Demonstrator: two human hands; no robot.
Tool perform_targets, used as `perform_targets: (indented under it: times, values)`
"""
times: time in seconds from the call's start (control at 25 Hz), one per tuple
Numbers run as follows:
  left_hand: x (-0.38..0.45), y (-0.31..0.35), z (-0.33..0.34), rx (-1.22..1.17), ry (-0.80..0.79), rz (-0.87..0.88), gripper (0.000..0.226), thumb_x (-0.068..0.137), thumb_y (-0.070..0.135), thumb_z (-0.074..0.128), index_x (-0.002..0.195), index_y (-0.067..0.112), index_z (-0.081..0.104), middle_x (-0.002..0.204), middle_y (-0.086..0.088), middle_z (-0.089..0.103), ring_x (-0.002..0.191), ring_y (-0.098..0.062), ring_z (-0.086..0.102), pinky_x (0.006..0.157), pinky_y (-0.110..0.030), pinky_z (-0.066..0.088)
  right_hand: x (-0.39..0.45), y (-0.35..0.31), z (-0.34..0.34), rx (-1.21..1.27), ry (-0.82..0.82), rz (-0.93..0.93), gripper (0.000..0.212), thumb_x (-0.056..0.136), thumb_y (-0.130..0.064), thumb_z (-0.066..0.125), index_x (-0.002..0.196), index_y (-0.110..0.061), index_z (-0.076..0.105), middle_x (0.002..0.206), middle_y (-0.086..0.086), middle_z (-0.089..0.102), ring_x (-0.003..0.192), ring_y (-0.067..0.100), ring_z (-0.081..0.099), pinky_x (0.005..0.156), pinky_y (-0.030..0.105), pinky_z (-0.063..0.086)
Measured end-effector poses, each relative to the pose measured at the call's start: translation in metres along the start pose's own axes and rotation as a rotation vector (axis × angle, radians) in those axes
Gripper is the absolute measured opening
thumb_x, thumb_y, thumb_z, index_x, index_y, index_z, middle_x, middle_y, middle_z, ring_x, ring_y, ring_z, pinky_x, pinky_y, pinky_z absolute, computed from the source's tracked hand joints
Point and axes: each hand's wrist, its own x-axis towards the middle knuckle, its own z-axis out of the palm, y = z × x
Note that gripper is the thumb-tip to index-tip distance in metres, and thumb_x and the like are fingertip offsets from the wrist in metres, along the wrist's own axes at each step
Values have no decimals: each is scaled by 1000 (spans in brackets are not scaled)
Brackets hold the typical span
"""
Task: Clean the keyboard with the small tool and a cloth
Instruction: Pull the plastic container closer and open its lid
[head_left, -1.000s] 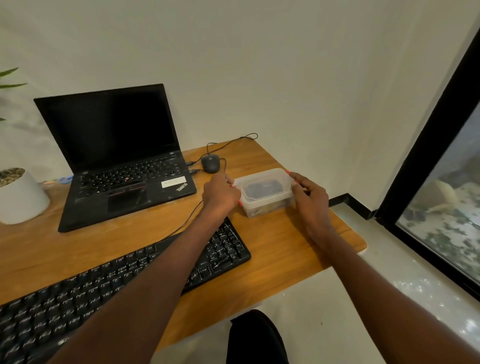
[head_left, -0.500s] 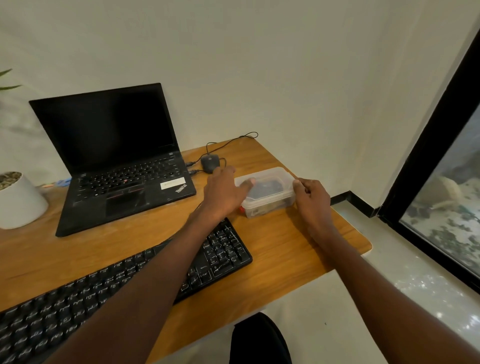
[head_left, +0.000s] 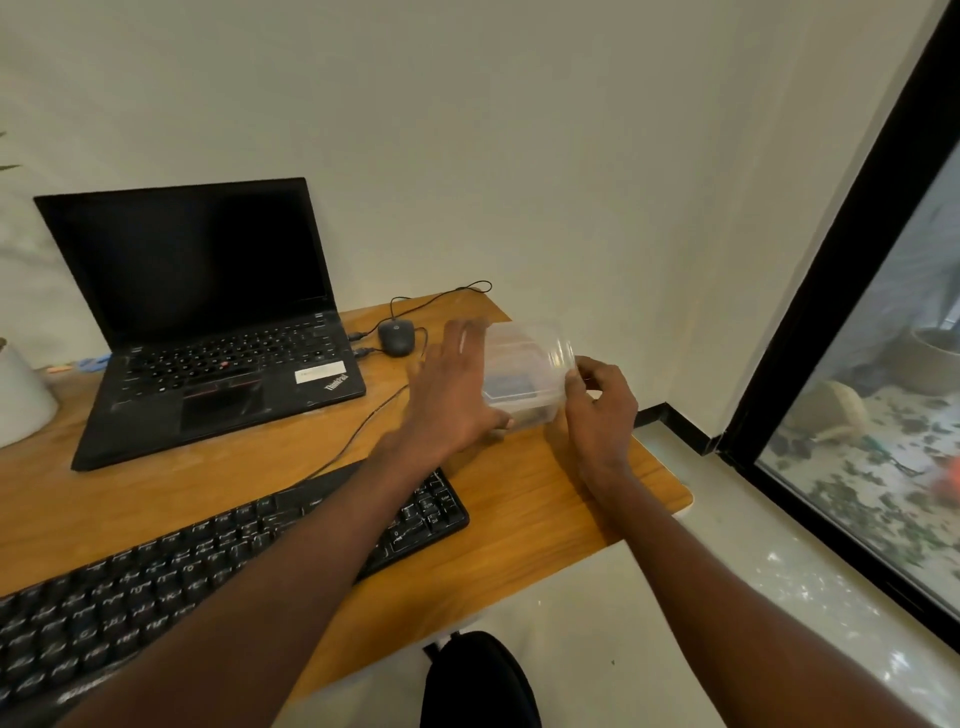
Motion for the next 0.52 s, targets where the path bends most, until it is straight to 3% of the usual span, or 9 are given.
perform_targets:
  times: [0.12, 0.2, 0.28, 0.4, 0.52]
  values:
    - [-28, 19, 2, -165, 78, 116, 118, 72, 21, 96, 164, 24, 22, 162, -6, 17, 141, -26, 33, 105, -33, 42, -3, -8, -18, 25, 41, -57, 21, 98, -17, 64, 118, -20, 70, 112, -5, 66, 100, 2, 61, 87, 23, 54]
    - [-46, 24, 1, -290, 134, 177, 94, 86, -1, 80, 161, 22, 30, 157, -3, 29, 130, -16, 43, 94, -22, 47, -1, -10, -39, 34, -14, -32, 23, 94, -17, 69, 115, -27, 70, 111, -4, 66, 99, 4, 62, 87, 22, 53]
    - [-65, 26, 1, -363, 147, 212, 75, 91, -11, 66, 155, 21, 41, 146, -3, 49, 118, -15, 53, 84, -30, 56, -2, -8, -62, -39, -118, -32, 24, 91, -19, 74, 113, -28, 72, 105, -5, 71, 96, 9, 66, 87, 23, 53]
    - [-92, 21, 8, -189, 125, 289, 55, 93, -9, 66, 143, 15, 61, 131, -5, 65, 116, -21, 58, 96, -44, 56, -6, 1, -93, -254, -315, -76, 24, 90, -13, 73, 111, -23, 78, 103, -12, 75, 97, 9, 67, 89, 30, 54]
    - [-109, 16, 14, 3, -51, 320, 53, 96, 0, 68, 144, 23, 62, 137, 0, 58, 129, -21, 48, 111, -44, 48, -11, 14, -113, -571, -574, -254, 37, 92, -2, 59, 114, -27, 77, 110, -12, 72, 103, 12, 60, 91, 36, 50]
